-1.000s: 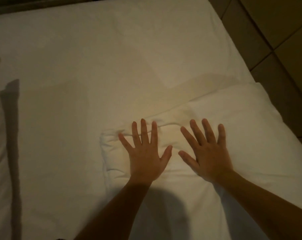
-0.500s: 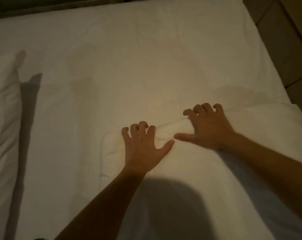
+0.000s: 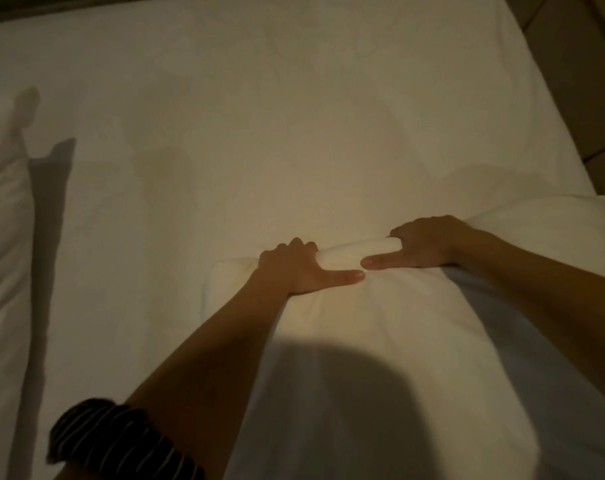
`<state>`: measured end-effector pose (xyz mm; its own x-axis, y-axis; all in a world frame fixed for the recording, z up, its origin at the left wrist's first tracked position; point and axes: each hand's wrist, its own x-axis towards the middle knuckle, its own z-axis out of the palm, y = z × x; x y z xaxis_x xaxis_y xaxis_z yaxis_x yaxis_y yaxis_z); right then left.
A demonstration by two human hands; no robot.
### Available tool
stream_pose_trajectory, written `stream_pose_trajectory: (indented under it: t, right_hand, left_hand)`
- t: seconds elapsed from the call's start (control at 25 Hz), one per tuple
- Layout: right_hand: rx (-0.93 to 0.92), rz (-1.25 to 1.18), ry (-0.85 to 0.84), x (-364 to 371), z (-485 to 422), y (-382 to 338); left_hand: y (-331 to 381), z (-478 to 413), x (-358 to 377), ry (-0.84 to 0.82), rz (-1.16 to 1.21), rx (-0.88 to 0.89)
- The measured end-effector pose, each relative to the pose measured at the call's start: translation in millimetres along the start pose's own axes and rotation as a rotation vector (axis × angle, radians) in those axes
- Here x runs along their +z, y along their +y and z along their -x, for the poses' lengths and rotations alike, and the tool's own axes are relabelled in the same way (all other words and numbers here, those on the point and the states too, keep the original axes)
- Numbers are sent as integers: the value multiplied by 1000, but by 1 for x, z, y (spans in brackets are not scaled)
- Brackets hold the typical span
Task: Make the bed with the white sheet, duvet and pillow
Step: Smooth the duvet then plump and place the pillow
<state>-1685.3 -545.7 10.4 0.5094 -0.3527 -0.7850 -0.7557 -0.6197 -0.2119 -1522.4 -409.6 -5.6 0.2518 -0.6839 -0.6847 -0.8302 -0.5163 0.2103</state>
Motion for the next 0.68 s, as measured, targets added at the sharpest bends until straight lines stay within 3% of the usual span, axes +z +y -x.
stream_pose_trajectory:
  t: [0.12,0.24,0.32,0.68]
  right_hand:
    - [-23,16,26,4,0,-2]
    - [-8,69,71,3,4,-2]
    - [-2,97,83,3,6,-3]
    - [32,102,60,5,2,-5]
  left_hand:
    - [1,-3,1,-65,12,8]
    - [-2,-14,-10,-312,251,-7]
    - [0,-18,-14,-392,309,-23]
    - [2,-4,-6,-241,297,15]
